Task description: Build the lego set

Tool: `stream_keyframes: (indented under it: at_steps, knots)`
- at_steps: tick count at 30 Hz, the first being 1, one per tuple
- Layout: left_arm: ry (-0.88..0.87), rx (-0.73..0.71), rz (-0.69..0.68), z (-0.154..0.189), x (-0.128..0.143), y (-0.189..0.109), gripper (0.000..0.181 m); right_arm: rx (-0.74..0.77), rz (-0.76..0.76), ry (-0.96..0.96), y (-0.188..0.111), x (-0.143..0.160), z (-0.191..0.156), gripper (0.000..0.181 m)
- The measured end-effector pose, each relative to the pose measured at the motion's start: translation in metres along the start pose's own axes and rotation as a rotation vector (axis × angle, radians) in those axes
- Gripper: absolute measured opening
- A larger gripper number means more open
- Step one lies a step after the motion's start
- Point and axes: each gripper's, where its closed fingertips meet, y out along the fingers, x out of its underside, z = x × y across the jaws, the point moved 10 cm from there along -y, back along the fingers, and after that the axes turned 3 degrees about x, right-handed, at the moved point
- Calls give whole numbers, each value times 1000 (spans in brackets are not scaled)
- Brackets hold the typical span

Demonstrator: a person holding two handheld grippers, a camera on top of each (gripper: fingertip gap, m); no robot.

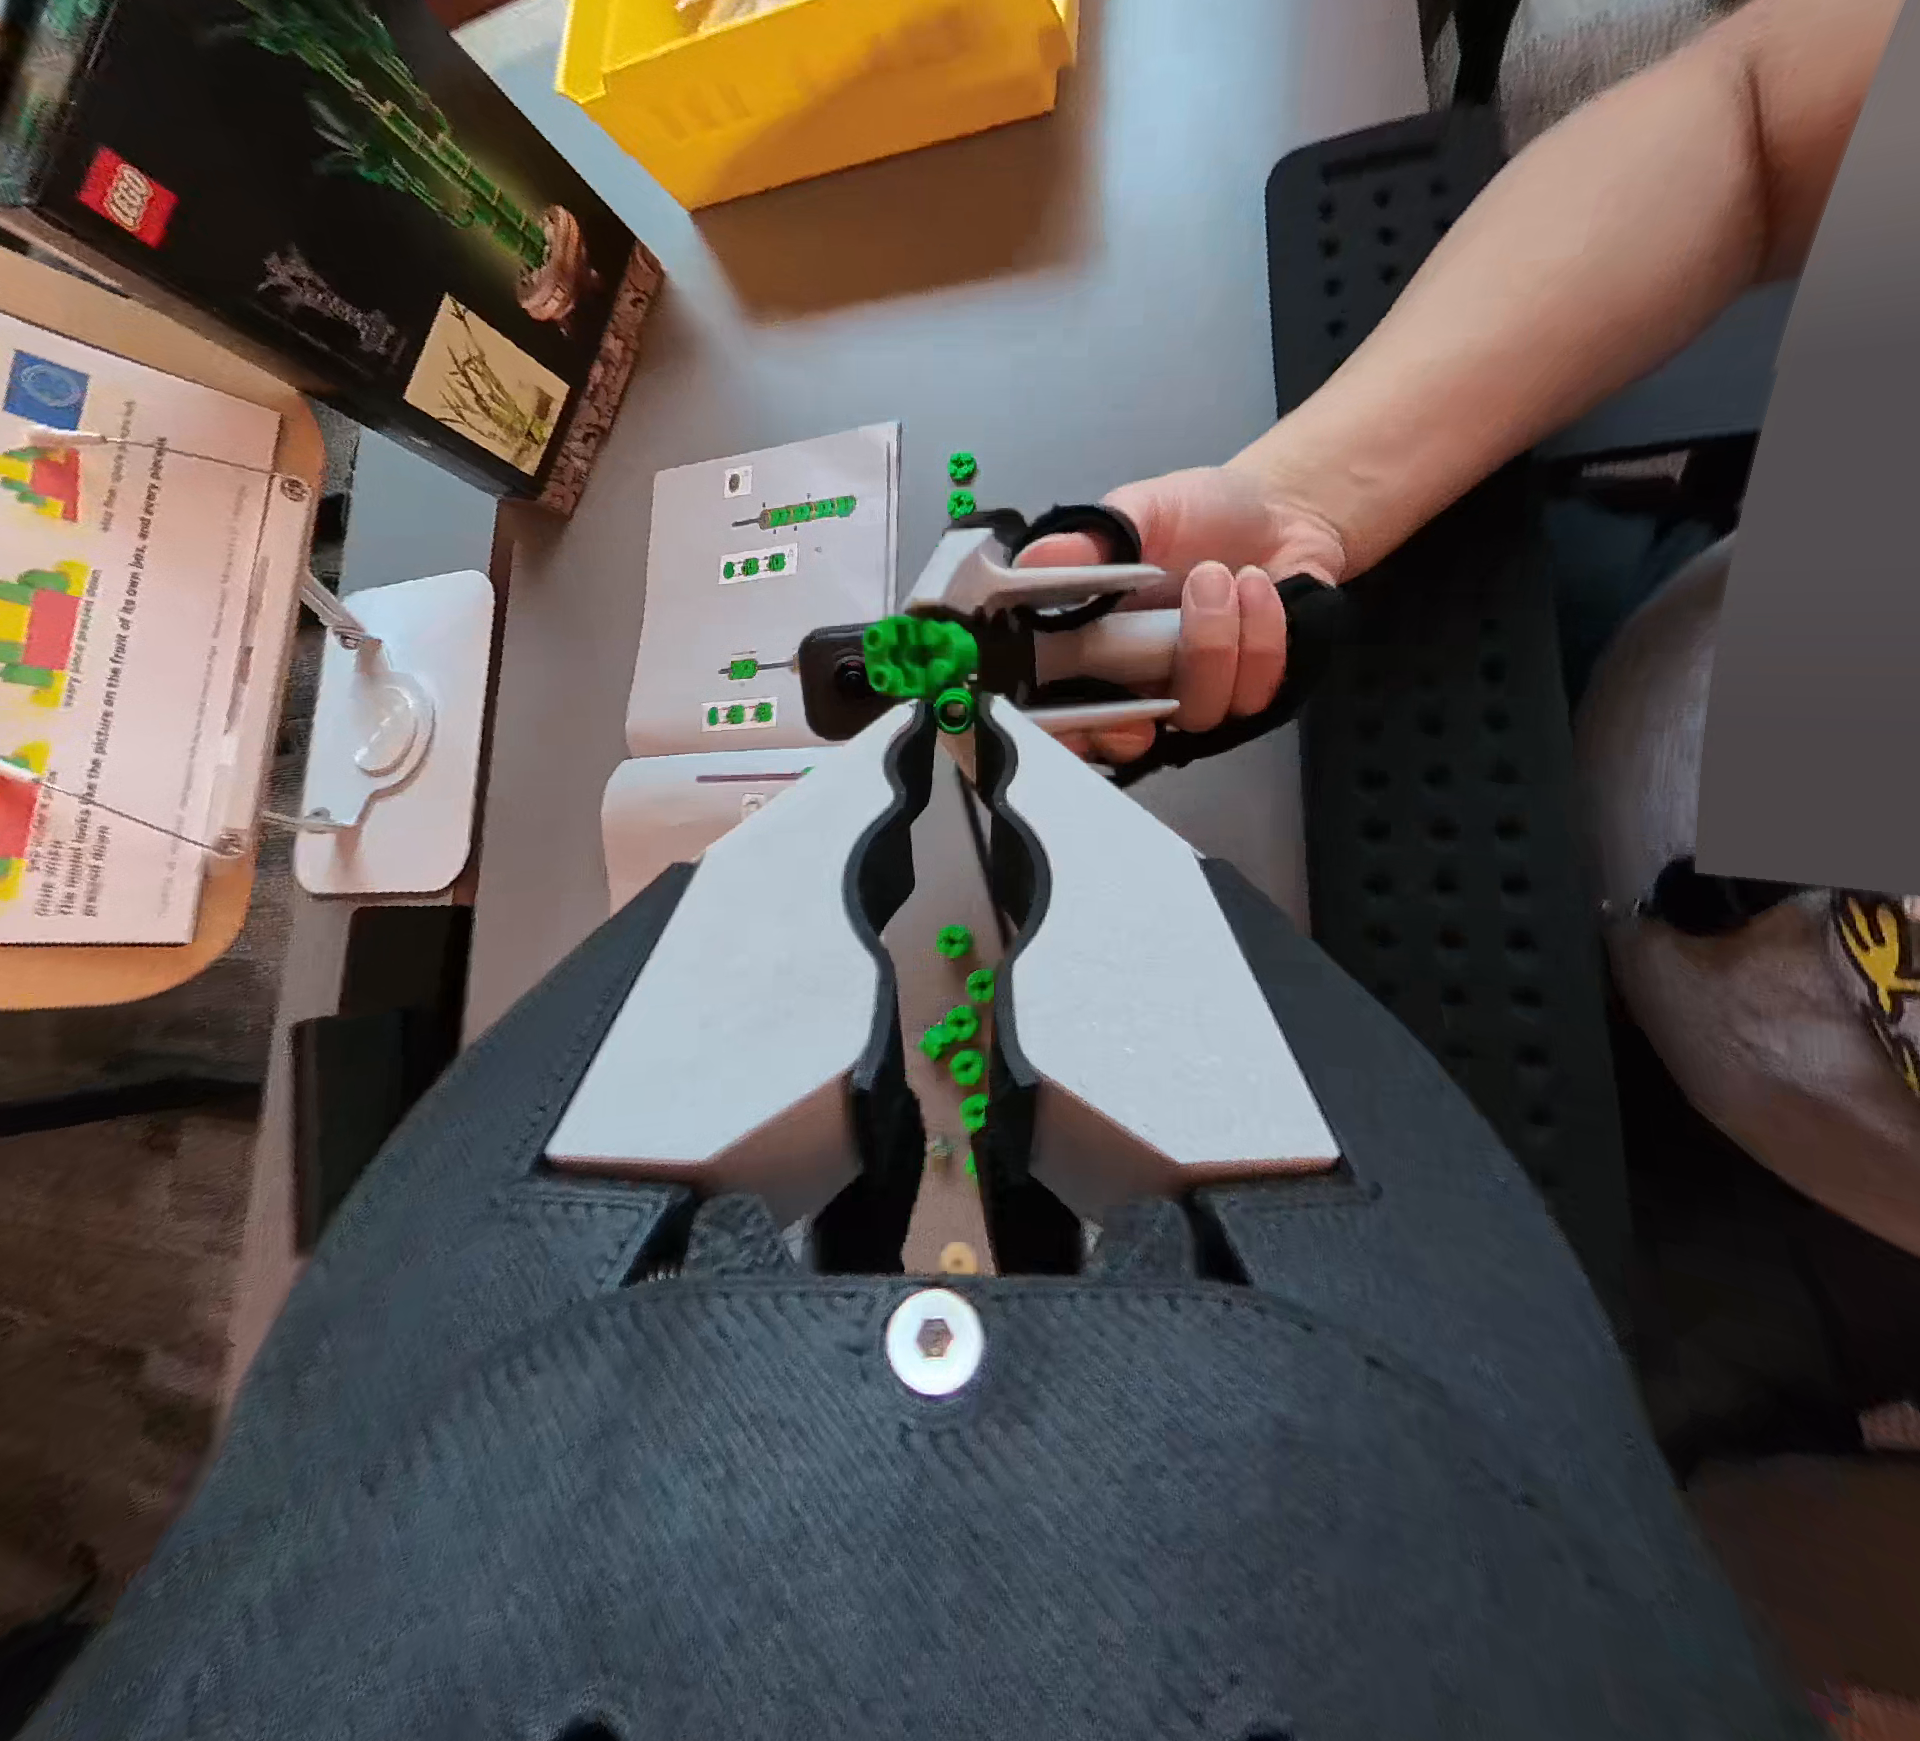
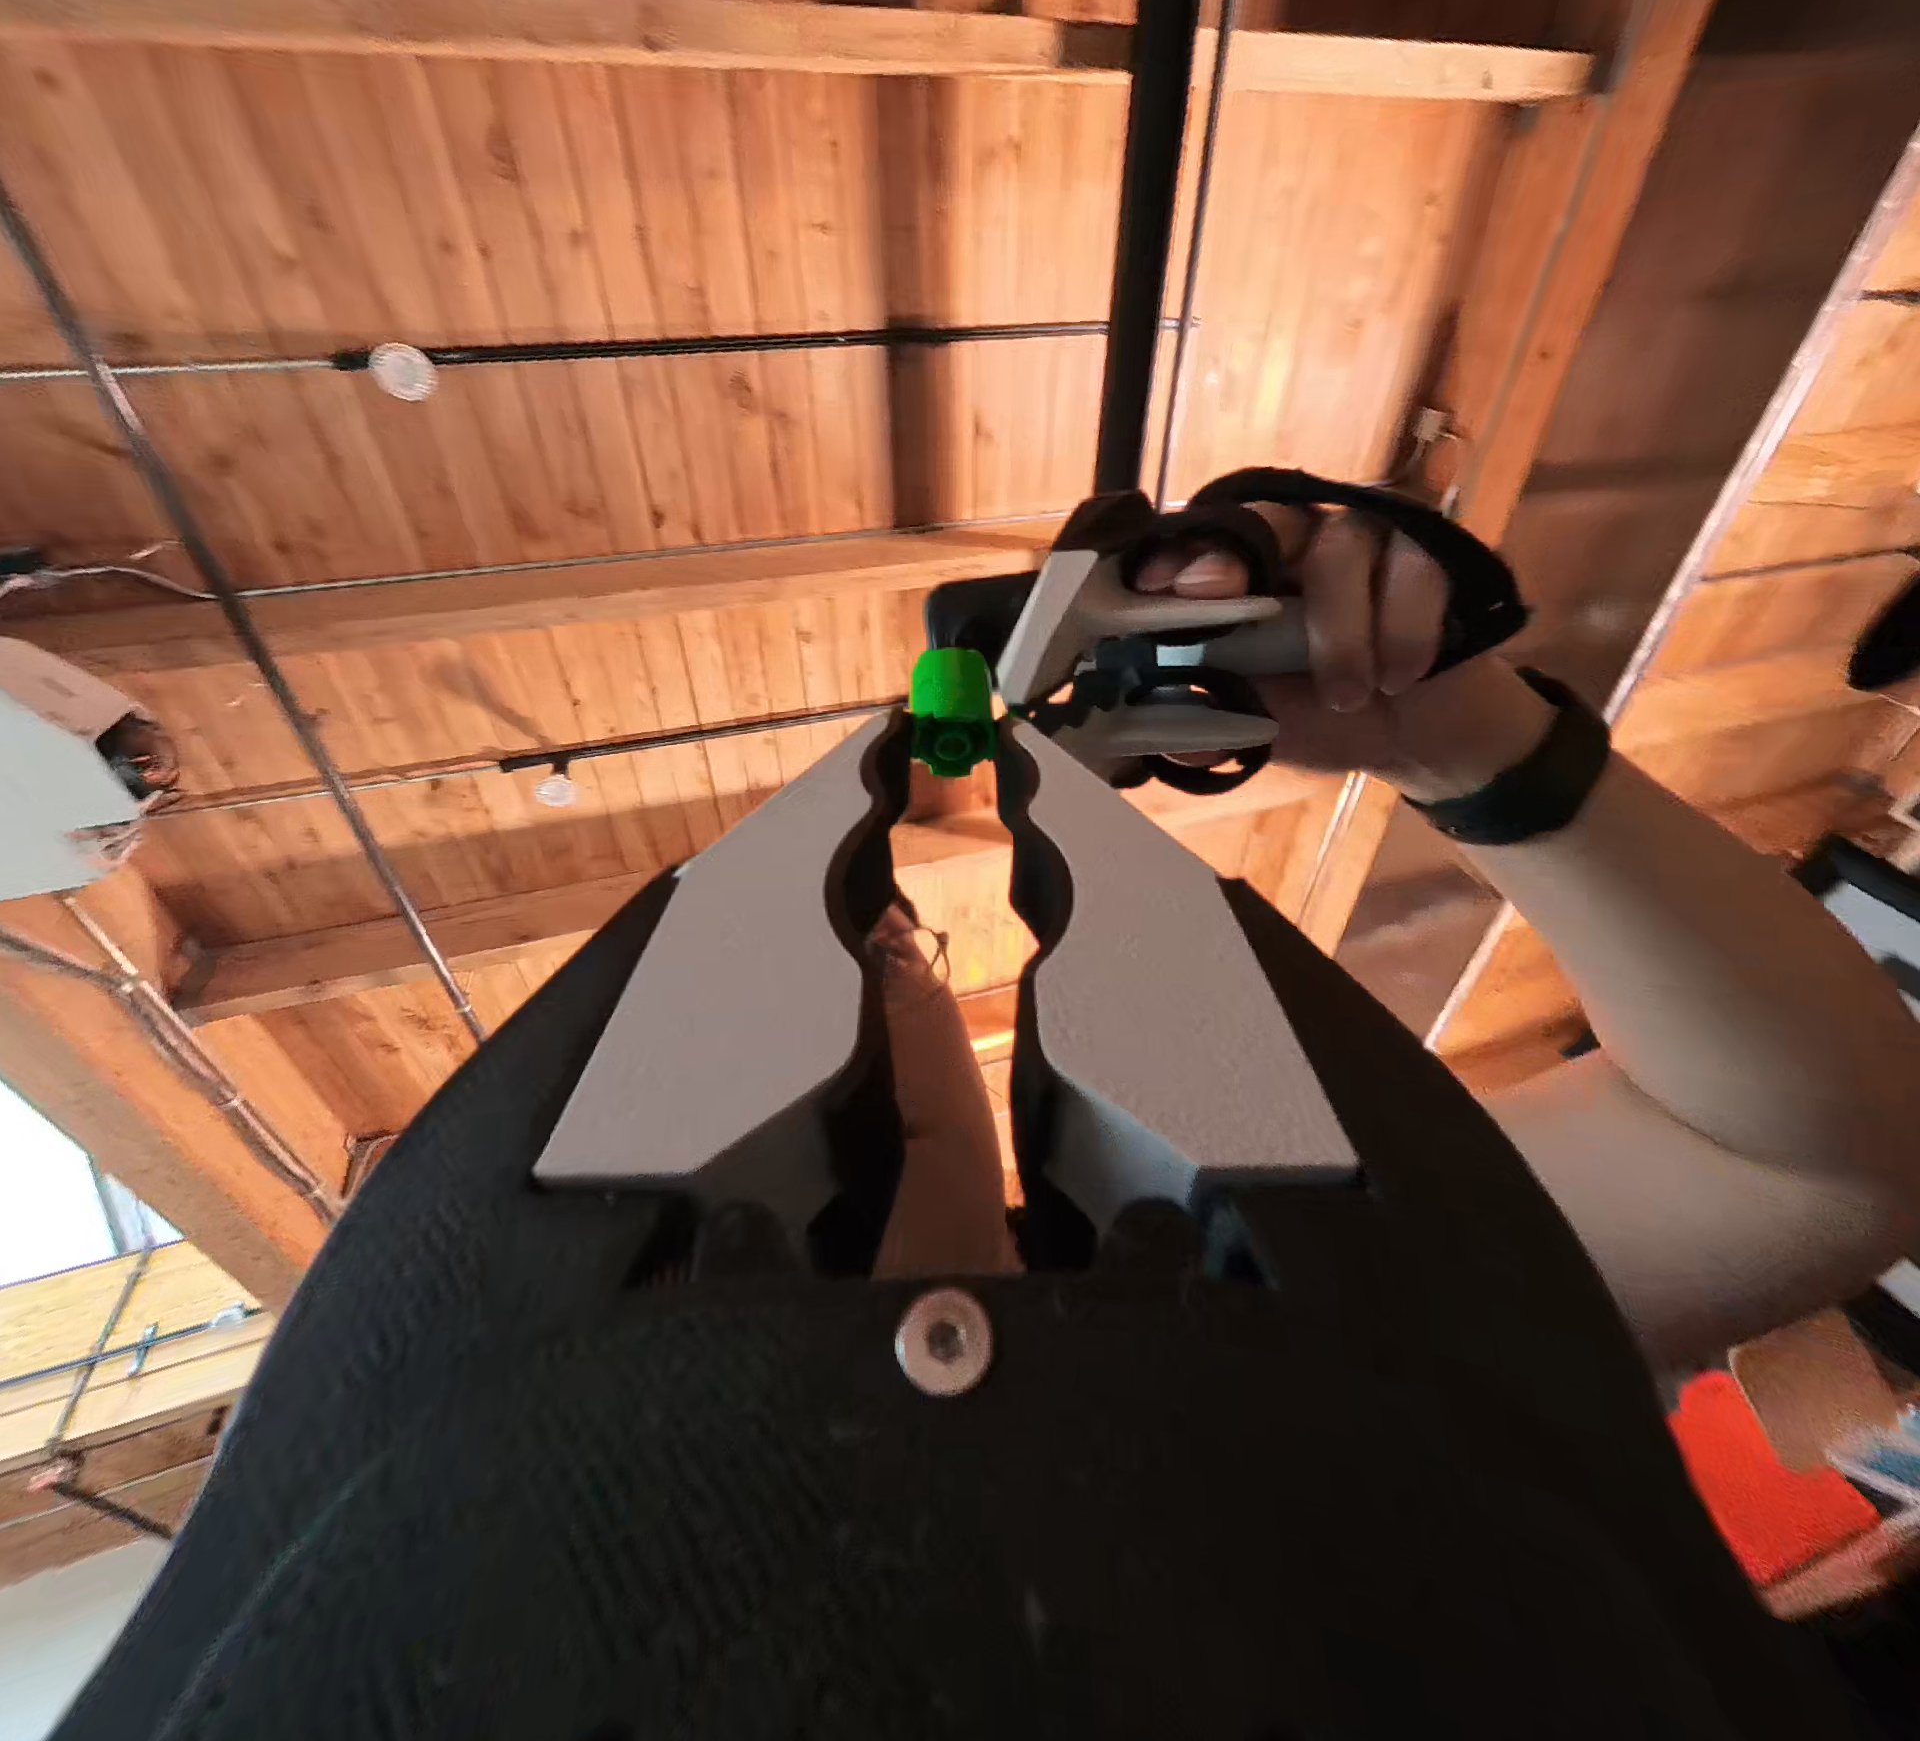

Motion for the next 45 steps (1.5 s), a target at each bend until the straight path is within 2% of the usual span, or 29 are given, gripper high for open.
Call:
stream_keyframes:
  at_steps: [6, 8, 12, 13, 15, 17, 20, 22, 27, 37, 45]
  knots:
    - [45, 102, -105, -40, -63, -46, 5, -115, -60, -198, 56, -46, -26, 13]
    - [57, 129, -145, -54, -83, -60, 6, -109, -103, -229, 77, -59, -27, 13]
    - [57, 140, -221, -69, -101, -67, 6, -268, -146, -202, 96, -56, -30, 13]
    - [51, 140, -242, -70, -101, -66, 6, -260, -159, -224, 95, -52, -28, 13]
    - [45, 133, -279, -70, -99, -62, 6, -152, -135, -225, 92, -51, -15, 14]
    - [48, 129, -306, -70, -94, -59, 6, -236, -48, -133, 86, -52, -12, 13]
    - [35, 109, -338, -72, -83, -56, 6, -150, -22, -113, 80, -46, 2, 13]
    - [0, 110, -331, -75, -77, -56, 6, -145, 7, -84, 78, -44, 9, 13]
    - [-38, 90, -283, -79, -66, -55, 5, -130, 16, -88, 80, -42, 13, 13]
    - [0, 66, -362, -79, -57, -49, 6, -128, 56, -84, 80, -43, 12, 13]
    - [3, 56, -384, -78, -59, -46, 6, -121, 80, -94, 79, -41, 12, 13]
